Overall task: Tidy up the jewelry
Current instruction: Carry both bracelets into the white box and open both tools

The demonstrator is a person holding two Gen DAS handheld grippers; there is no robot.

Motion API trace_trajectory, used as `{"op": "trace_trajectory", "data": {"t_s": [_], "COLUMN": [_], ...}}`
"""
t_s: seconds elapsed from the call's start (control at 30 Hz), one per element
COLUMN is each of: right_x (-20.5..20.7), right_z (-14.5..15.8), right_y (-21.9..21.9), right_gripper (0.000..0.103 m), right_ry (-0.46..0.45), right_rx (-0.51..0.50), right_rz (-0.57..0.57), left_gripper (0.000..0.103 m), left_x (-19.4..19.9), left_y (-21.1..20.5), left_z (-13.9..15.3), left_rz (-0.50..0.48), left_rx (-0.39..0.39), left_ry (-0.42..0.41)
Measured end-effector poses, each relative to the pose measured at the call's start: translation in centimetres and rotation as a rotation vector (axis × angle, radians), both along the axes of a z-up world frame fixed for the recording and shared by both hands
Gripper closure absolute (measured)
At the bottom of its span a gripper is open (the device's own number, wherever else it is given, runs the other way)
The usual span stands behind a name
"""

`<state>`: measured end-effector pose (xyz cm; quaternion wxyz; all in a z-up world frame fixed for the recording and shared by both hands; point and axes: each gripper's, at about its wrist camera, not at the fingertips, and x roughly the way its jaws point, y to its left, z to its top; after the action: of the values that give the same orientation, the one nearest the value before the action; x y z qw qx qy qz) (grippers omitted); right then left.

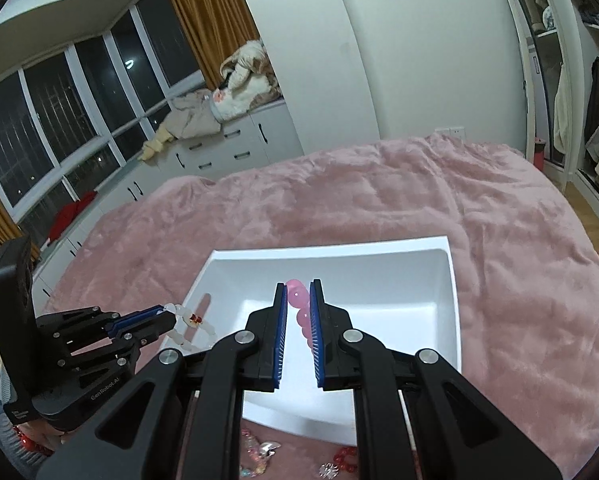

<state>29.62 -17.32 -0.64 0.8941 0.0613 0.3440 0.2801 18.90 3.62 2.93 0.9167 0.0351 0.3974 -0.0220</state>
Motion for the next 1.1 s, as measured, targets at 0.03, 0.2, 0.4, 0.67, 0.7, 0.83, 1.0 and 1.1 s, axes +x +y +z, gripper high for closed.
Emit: {"op": "trace_trajectory", "data": {"t_s": [0.03,0.2,0.4,0.67,0.7,0.83,1.0,1.1], "right_x": [0.2,0.9,1.5,2.6,2.6,2.0,0.9,0.1], "right_z": [-0.5,-2.9,-5.2,-6.6,-6.8,-6.7,-5.3,-4.2], "right_y": [0.3,1.8,2.8,3.0,3.0,2.8,2.0,1.6], "right_gripper": [0.091,0.091,0.091,0.091,0.091,0.089,0.074,0.052], "right_ry": [0.006,0.042,0.086,0.137,0.150,0.157,0.133,0.108], "right_rx": [-0.011,-0.061,-0.078,-0.081,-0.079,-0.072,-0.060,-0.074], "right_rz": [0.000,0.010,0.007,-0.015,-0.012,-0.001,-0.002,-0.005], "left_gripper": [0.088,0.088,0.088,0.088,0.088,0.068,0.062,0.047], "left_x": [0.3,1.5,2.5,3.4,3.3,3.0,2.1,1.1], "left_y": [0.1,0.3,0.7,1.9,1.9,1.8,1.2,0.9], "left_z": [-0.4,-2.7,-5.5,-7.2,-7.2,-6.5,-5.3,-4.2], "left_rz": [0.005,0.027,0.045,0.071,0.070,0.068,0.047,0.034], "left_rx": [0.002,0.015,0.006,-0.025,-0.025,-0.015,-0.026,-0.031], "left_ry": [0.008,0.054,0.116,0.169,0.172,0.141,0.113,0.084]}}
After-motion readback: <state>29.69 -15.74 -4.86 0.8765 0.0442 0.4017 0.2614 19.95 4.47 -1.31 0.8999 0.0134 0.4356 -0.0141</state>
